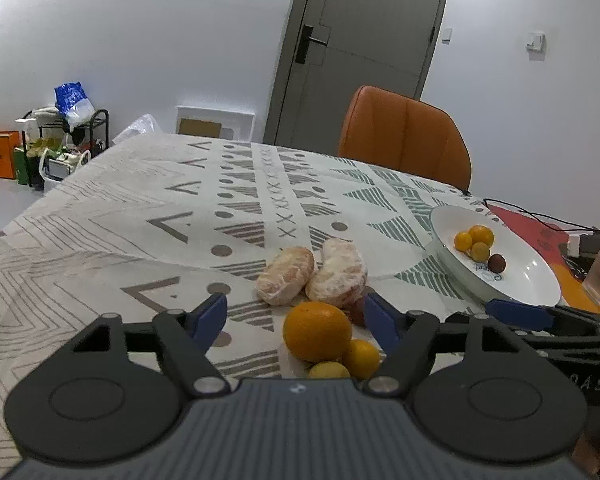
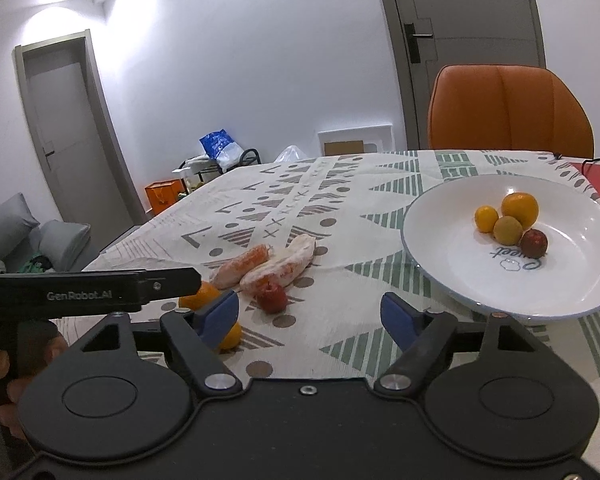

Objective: Organize fruits
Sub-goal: 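Grasp a large orange with the left tool while the right grasps a red fruit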

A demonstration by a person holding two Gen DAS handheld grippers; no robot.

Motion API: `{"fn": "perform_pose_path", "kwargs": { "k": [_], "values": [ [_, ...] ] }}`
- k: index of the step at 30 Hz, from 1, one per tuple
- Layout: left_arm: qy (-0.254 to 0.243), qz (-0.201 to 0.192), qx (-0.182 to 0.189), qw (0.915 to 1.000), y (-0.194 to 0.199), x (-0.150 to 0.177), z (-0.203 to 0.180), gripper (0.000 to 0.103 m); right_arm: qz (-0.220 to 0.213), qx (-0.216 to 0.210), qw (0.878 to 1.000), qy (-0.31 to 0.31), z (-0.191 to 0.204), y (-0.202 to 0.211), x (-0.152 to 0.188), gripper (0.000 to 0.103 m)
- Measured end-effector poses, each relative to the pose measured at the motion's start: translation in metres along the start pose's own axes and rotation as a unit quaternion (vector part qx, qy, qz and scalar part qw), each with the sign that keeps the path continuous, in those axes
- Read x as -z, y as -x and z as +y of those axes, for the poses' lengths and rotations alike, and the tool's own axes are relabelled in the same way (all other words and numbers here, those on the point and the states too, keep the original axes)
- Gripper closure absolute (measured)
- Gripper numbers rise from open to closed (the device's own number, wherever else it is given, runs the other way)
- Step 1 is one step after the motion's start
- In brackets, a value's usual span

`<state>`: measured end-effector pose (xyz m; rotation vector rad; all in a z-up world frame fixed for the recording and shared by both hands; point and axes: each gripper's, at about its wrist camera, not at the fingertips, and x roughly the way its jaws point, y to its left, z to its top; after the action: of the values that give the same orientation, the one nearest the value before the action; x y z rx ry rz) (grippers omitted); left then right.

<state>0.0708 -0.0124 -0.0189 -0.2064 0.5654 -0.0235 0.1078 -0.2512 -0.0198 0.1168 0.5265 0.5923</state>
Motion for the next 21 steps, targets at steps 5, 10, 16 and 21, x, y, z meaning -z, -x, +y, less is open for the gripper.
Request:
{"fn": "perform_pose_path", "kwargs": {
  "k": [5,10,16,21],
  "values": [
    [0.003,0.011,0.005,0.9999,-0.008,0.002,-0.002,0.037,0.006,-0.002,1.0,0.0,-0.001,-0.004,0.002,0.029],
    [0.022,0.018,0.011,0.9995,-0.014,0.002,0.004,0.047,0.01,-0.006,1.0,0.003,0.0,-0.008,0.002,0.034],
    [0.025,0.03,0.035,0.9986,-0.018,0.002,0.003,0.062,0.014,-0.014,1.0,0.01,0.004,-0.013,-0.001,0.038],
    [0.024,0.026,0.029,0.999,-0.013,0.001,0.007,0.064,0.02,-0.022,0.999,0.018,0.011,-0.021,-0.002,0.044]
  ]
}}
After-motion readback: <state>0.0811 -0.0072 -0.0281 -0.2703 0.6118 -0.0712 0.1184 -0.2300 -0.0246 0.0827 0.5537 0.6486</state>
